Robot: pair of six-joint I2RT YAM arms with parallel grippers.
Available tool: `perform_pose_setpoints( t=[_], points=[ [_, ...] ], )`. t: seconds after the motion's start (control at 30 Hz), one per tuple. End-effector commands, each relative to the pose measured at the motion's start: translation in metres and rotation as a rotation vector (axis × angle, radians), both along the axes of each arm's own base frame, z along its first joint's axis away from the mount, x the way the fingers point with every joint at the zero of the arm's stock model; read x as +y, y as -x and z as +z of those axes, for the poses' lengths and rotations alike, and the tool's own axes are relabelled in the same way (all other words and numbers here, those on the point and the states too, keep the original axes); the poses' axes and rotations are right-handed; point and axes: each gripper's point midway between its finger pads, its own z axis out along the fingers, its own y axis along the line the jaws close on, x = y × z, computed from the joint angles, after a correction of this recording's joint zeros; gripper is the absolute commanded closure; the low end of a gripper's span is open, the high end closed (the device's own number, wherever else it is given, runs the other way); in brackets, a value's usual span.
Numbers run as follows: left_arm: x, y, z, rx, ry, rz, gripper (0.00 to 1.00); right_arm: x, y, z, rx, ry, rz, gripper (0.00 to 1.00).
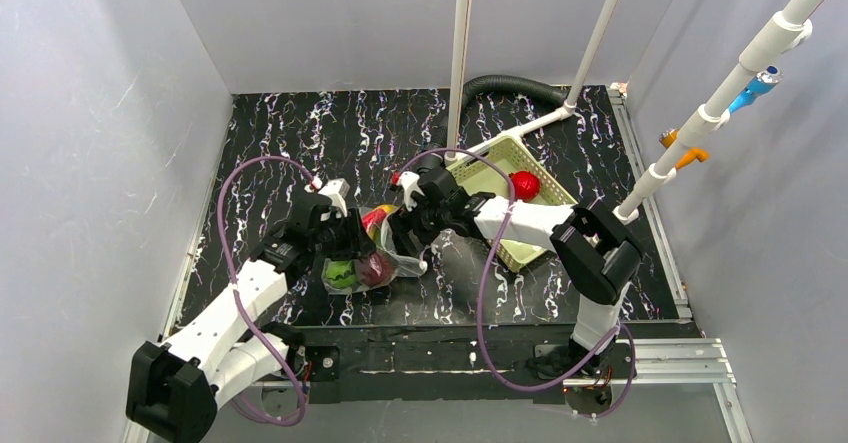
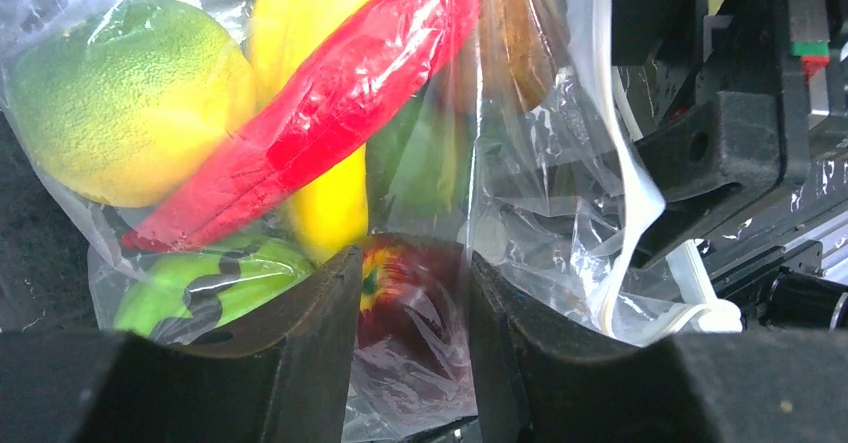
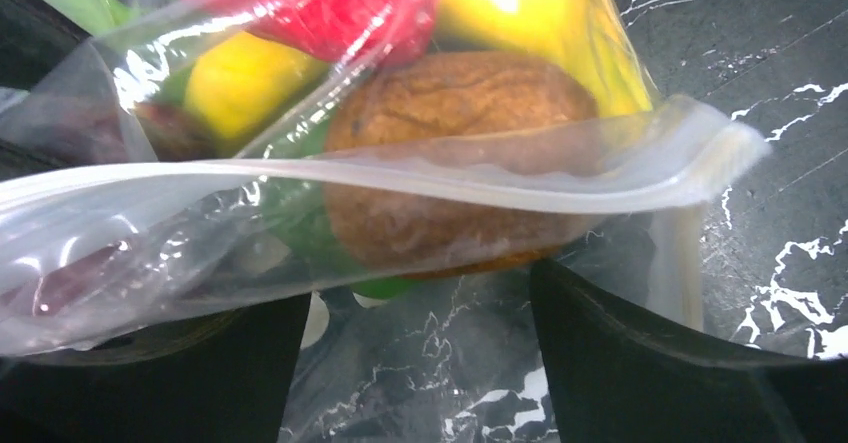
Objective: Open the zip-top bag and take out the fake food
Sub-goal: Pick up the fake fruit from the zipper food storage bag.
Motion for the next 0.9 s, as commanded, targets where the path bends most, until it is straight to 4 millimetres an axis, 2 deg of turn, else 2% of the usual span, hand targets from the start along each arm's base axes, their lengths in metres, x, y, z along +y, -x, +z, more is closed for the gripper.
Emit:
perform_pose_setpoints(
  t=[0.0, 0.13, 0.23, 0.33, 0.43, 0.57, 0.7, 0.87],
  points=[
    [0.016, 0.009, -0.009, 0.029, -0.063, 0.029, 0.6, 0.002, -0.004, 0.038, -0.026, -0.092, 0.085, 0.09],
    [0.015, 0.006, 0.0, 0.008, -0.05, 0.03, 0.54, 0.0, -0.001, 0.055, -0.004, -0.168, 0.112, 0.05],
    [0.012, 0.004, 0.01, -0.021, -0.021, 0.02, 0.46, -0.003, -0.012, 0.063, 0.019, -0.207, 0.073, 0.05],
    [0.007, 0.001, 0.021, -0.054, 0.014, 0.006, 0.44, -0.004, -0.017, 0.064, 0.045, -0.232, 0.055, 0.06],
    [0.005, -0.003, 0.028, -0.073, 0.029, 0.0, 0.43, -0.001, -0.018, 0.056, 0.072, -0.226, 0.048, 0.07],
    [0.003, -0.003, 0.03, -0.066, 0.03, -0.013, 0.43, -0.001, -0.023, 0.034, 0.11, -0.168, 0.026, 0.09],
    [0.004, -0.002, 0.035, -0.081, 0.034, -0.02, 0.42, -0.005, -0.022, 0.025, 0.121, -0.134, 0.025, 0.16],
    [0.004, -0.002, 0.045, -0.128, 0.047, -0.028, 0.35, -0.006, -0.026, 0.012, 0.109, -0.084, 0.009, 0.19]
  ],
)
